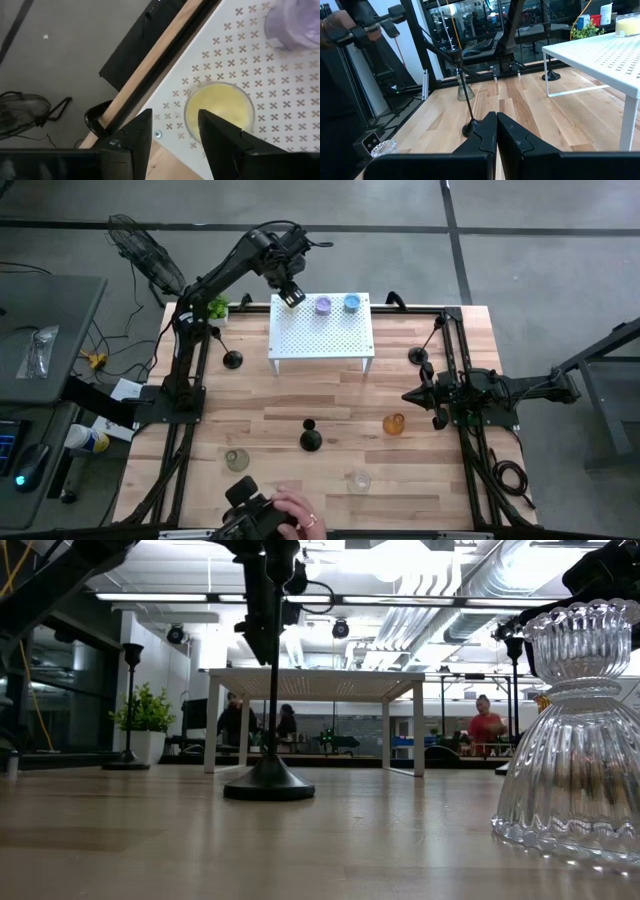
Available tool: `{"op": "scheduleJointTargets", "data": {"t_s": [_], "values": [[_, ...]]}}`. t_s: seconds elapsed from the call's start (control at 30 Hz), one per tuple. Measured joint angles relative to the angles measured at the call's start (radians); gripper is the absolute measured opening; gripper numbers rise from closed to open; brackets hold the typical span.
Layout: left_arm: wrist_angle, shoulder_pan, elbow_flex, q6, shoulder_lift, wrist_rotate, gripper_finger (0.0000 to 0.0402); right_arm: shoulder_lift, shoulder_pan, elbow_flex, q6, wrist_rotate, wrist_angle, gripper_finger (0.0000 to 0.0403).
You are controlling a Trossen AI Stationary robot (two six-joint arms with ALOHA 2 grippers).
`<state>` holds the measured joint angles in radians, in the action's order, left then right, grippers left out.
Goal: Pick & Place candle stick holders
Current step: Put the top left black candle holder on the shelf
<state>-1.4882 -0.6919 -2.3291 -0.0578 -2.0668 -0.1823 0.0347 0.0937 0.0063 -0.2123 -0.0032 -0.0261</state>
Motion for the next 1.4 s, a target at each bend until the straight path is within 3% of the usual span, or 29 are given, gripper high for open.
{"op": "scheduleJointTargets", "data": {"t_s": [0.53,0.9,1.03,1.2,1.4], "values": [[-0.066,0.087,0.000,0.015,0.128,-0.086,0.0155,0.000,0.000,0.000,0.000,0.000,0.000,0.0003],[-0.081,0.153,0.005,0.116,0.227,-0.129,0.0155,0.000,0.000,0.000,0.000,0.000,0.000,0.0003],[-0.081,0.192,0.099,0.186,0.288,-0.178,0.0155,0.000,0.000,0.000,0.000,0.000,0.000,0.0003],[-0.084,0.240,0.316,0.310,0.415,-0.245,0.0155,0.000,0.000,0.000,0.000,0.000,0.000,0.0003],[-0.082,0.305,0.532,0.503,0.546,-0.254,0.0155,0.000,0.000,0.000,0.000,0.000,0.000,0.0002]]}}
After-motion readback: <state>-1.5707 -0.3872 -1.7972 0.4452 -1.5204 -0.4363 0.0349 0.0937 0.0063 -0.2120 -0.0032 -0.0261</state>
